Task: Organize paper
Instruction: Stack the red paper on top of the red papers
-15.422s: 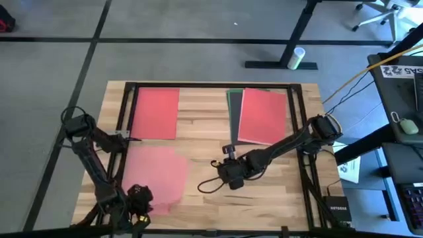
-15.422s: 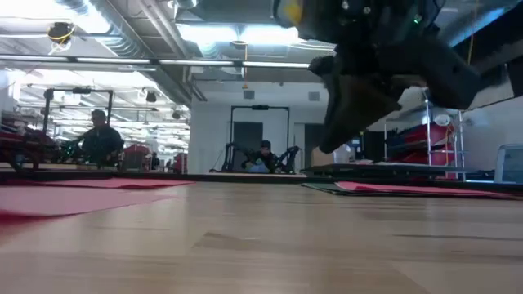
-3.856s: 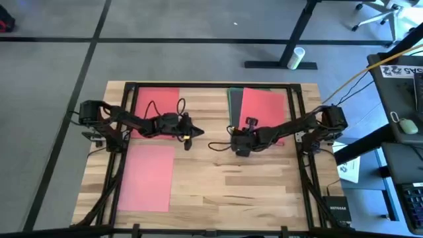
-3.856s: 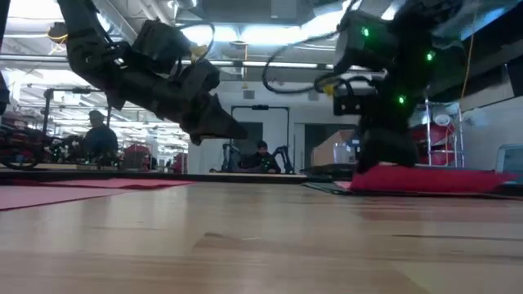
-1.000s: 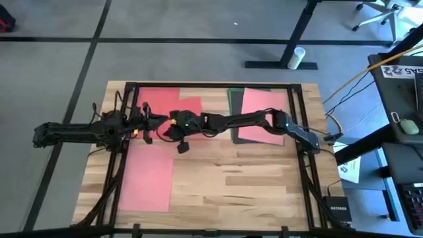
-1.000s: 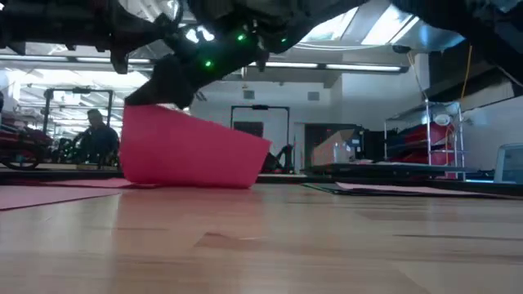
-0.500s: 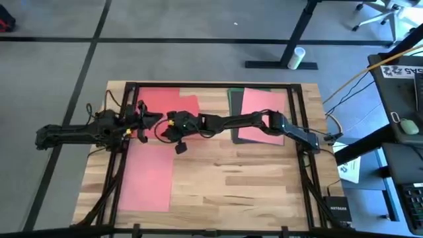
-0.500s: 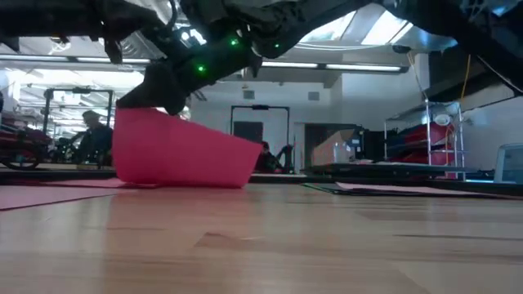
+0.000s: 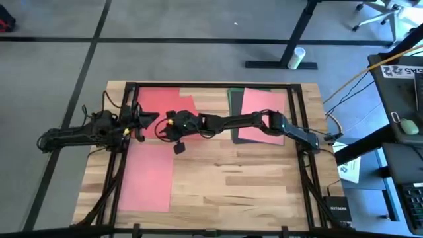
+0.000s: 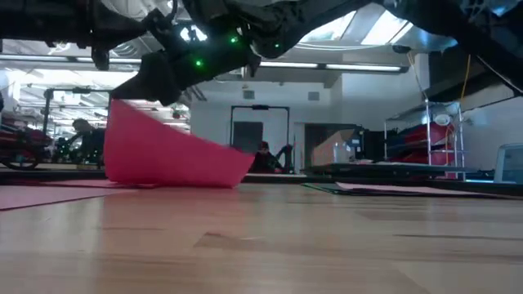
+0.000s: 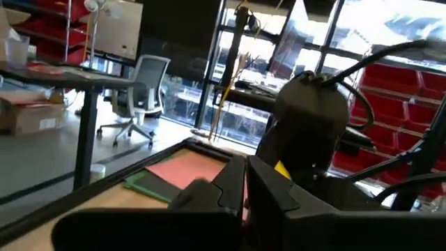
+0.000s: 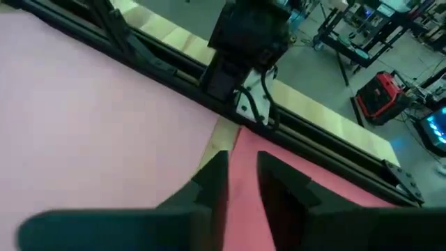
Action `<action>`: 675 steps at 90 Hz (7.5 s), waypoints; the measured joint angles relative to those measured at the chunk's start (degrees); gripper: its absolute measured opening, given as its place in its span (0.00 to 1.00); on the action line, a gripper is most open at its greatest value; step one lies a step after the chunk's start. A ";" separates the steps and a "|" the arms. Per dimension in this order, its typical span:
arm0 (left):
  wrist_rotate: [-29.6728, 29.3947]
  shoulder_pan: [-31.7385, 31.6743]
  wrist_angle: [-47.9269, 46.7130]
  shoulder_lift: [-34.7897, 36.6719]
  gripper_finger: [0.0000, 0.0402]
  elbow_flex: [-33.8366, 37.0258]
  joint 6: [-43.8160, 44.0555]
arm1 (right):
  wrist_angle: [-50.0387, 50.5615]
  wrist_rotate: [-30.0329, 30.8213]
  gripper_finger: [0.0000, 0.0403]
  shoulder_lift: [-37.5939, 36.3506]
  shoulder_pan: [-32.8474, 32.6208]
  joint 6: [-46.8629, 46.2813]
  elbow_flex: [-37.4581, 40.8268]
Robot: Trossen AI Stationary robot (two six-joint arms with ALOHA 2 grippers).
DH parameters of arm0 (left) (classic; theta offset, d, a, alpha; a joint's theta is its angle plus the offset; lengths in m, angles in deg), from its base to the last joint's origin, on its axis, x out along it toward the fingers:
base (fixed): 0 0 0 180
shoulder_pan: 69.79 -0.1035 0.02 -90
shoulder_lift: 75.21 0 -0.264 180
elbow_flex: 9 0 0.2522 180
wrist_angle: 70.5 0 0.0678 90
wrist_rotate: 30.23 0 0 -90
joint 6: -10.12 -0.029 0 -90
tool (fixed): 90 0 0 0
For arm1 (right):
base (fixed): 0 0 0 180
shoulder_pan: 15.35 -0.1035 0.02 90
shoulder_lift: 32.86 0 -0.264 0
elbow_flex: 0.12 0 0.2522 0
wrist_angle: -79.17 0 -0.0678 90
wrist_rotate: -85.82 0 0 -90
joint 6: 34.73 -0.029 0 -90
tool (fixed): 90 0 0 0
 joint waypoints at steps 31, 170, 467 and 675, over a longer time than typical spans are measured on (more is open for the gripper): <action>0.01 0.00 -3.67 -0.02 0.00 0.00 0.69 | 4.47 1.49 0.42 -0.60 0.00 -1.48 -0.02; -1.29 5.35 -7.48 -2.94 0.00 0.00 4.70 | 28.53 2.68 0.00 4.53 -2.21 2.97 -1.49; -1.43 5.29 -11.69 -3.21 0.00 -0.02 6.40 | 54.16 3.04 0.00 3.75 3.23 2.86 -8.70; -1.31 5.33 -12.08 -3.21 0.00 -0.02 6.38 | 45.60 12.67 0.00 4.42 7.06 -5.28 -9.13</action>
